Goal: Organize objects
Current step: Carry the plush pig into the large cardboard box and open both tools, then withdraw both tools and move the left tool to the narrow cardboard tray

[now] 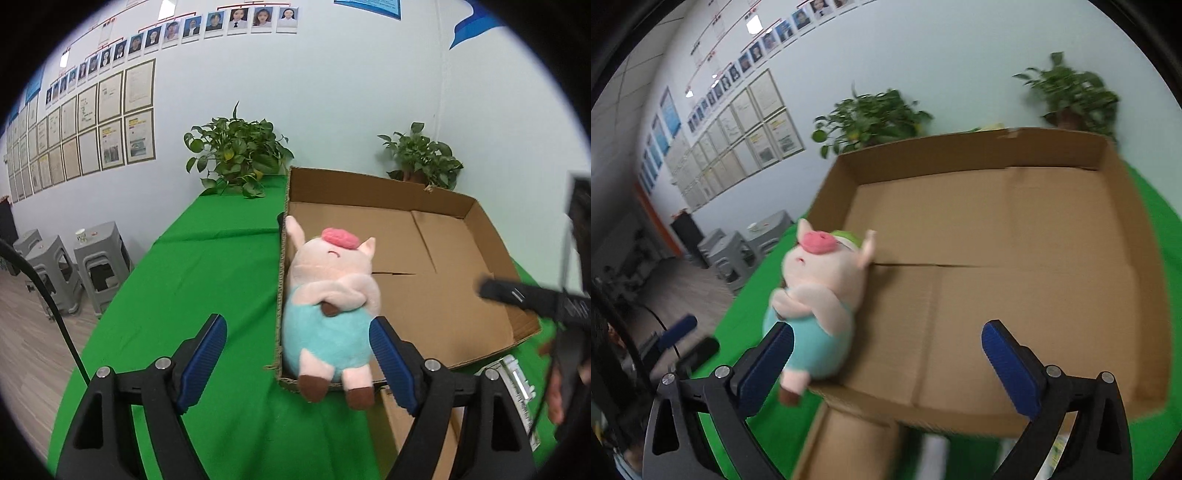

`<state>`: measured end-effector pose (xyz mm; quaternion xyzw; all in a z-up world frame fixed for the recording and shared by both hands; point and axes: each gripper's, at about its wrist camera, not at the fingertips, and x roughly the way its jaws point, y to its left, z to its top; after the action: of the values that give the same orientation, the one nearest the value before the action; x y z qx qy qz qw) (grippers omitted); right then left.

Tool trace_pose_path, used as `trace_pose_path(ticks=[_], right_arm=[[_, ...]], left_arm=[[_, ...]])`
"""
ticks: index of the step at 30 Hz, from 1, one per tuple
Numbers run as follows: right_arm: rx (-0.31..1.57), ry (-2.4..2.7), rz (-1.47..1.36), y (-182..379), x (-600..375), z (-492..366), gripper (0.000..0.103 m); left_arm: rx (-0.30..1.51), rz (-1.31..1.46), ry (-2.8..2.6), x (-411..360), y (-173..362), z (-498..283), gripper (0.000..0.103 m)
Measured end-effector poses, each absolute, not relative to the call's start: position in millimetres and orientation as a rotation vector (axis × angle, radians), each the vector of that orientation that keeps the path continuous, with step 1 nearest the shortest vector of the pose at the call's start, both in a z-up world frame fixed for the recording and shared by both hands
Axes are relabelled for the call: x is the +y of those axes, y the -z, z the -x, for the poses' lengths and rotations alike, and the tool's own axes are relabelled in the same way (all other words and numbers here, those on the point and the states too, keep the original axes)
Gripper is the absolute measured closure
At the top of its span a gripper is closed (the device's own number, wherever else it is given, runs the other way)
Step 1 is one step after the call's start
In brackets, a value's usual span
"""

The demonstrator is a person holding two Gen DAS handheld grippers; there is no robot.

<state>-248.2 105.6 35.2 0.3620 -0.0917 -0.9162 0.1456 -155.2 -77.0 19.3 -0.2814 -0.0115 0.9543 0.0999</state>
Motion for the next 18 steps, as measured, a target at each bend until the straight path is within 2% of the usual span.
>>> trace_pose_path(ticks=[6,10,13,15,18], right_arm=[[-0.299,2.748,-1.087,-28.9,192.0,131.9,0.0],[-0.335,2.79,-1.126,-12.7,225.9,101.6,0.0],[-0.406,2.781,-1.143,-8.8,247.2,88.5,0.0],[-0.396,2.789,-1.139,-12.8,256.3,76.1,0.0],[-0.399,2.771,-1.135,-14.3,256.4,72.0,0.0]], left_arm=[[-0.042,0.894,-2.844,-71.3,-0.2,169.9,0.023],[-0.138,1.055,-2.777,-83.8,30.3,203.3,0.024],[-0.264,1.091,-2.669,-94.7,46.2,214.6,0.041],[-0.307,1.082,-2.611,-96.6,48.1,213.1,0.064],[-0.279,1.097,-2.615,-94.0,46.4,210.8,0.066]])
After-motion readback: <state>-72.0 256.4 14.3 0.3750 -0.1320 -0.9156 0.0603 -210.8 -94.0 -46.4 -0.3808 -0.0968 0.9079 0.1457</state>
